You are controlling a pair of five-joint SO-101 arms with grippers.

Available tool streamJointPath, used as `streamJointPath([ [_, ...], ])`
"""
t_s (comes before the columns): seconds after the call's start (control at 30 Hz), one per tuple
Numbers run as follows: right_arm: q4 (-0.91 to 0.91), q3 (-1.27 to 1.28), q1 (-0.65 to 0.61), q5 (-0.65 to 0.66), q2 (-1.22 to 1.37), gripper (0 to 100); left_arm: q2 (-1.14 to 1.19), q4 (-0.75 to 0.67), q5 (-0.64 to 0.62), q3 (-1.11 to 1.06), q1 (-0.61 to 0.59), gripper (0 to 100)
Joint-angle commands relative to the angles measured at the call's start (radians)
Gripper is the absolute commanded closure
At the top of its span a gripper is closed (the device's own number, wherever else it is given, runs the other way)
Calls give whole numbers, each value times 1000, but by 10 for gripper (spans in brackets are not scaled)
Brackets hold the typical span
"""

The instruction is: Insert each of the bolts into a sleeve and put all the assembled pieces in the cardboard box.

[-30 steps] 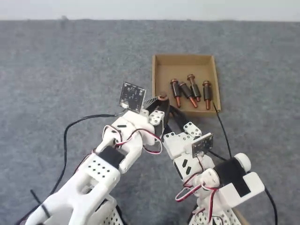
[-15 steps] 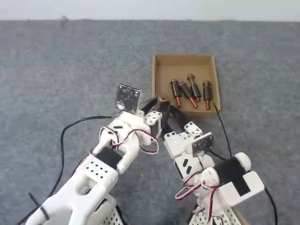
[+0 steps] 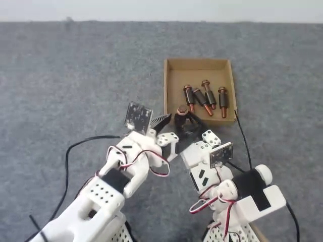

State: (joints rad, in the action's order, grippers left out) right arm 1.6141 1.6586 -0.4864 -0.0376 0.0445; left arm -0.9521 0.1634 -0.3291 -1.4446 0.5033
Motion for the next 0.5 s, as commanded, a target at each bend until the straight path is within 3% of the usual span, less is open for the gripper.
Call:
streamJointPath([
  [0.0,22,21,16,-5,-19,992,-173,5,6,-36,14,688],
  [0.13,22,21,16,-5,-19,992,-324,34,6,-79,8,688],
  [0.47,22,21,18,-5,-18,992,-654,319,6,-79,2,688],
])
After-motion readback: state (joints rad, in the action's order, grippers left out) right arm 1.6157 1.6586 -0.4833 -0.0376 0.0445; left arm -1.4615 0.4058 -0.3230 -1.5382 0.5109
